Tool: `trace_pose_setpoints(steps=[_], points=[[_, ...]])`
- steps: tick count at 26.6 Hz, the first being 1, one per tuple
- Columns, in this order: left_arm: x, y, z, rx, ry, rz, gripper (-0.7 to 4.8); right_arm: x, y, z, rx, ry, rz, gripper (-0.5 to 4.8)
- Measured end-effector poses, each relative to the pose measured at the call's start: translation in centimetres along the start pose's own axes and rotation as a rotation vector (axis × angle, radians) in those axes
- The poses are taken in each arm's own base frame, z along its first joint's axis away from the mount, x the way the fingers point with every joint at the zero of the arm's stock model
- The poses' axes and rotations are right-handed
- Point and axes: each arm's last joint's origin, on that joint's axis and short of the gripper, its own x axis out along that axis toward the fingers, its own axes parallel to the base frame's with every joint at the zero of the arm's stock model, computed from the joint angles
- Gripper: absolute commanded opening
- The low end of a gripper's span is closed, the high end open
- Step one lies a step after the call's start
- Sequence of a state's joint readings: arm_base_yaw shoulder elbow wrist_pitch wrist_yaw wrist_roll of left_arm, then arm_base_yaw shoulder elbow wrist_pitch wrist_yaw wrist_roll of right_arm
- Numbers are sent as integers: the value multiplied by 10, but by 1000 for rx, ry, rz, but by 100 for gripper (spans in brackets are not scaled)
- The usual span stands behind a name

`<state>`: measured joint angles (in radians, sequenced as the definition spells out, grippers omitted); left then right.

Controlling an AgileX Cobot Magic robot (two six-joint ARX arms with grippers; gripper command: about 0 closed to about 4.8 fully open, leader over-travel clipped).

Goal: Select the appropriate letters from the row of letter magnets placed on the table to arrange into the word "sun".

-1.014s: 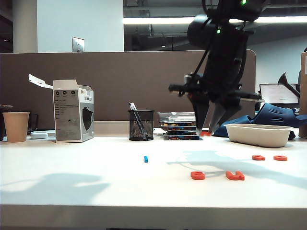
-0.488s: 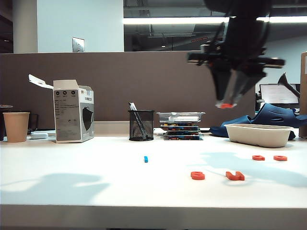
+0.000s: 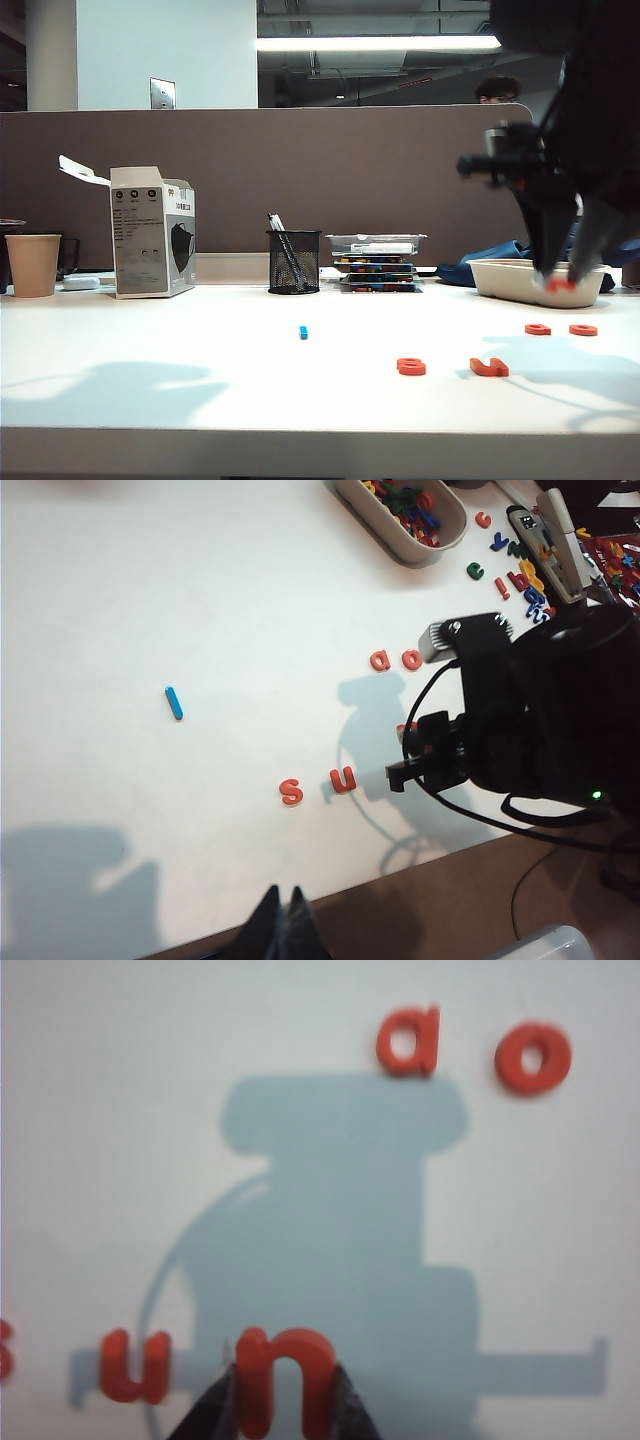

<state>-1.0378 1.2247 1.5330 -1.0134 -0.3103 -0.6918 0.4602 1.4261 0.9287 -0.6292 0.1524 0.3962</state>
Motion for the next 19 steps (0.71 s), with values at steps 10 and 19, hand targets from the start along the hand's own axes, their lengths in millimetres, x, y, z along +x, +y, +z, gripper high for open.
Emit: trace_pose_setpoints(steps=[10,19], points=[[0,0,0,1,2,1,-4,26,-6,-27,35,38,6,103],[0,0,0,0,1,1,-4,35,-9,-36,34,47,-2,103]])
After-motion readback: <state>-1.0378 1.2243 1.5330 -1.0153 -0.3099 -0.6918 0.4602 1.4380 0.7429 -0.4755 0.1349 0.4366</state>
